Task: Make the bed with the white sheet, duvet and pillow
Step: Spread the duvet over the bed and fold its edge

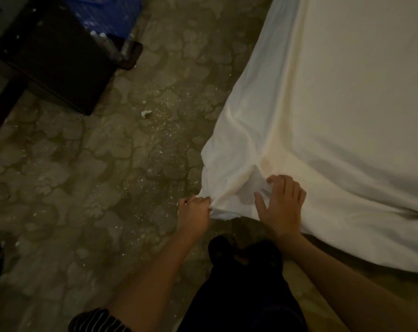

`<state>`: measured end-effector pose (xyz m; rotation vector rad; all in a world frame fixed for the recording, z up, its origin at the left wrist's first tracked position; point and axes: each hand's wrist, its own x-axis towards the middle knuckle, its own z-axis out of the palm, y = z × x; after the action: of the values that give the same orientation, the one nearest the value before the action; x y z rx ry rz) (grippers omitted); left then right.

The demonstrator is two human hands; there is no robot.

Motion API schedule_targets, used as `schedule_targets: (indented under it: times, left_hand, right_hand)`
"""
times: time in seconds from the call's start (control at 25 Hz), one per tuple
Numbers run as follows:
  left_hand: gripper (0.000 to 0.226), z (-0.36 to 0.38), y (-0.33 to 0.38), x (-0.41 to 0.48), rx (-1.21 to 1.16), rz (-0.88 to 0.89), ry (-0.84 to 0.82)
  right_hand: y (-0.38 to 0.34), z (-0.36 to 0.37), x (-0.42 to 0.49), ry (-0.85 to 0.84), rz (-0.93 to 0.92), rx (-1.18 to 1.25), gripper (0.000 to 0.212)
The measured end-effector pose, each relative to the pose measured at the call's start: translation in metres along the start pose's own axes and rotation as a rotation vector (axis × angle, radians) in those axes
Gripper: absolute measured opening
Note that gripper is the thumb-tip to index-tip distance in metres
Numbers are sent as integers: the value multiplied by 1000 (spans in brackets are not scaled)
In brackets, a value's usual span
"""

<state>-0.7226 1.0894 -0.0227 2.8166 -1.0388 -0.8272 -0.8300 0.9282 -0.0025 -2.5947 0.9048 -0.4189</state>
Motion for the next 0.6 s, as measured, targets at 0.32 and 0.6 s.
schedule_targets:
  times: [0.32, 0.6]
  left_hand:
    - [25, -35, 27, -37, -169, 67, 266]
    - [22, -45, 65, -66, -277, -89, 328]
  right_hand:
    - [10, 2, -58, -317, -49, -169, 35]
    - [23, -75, -50, -585, -82, 192, 29]
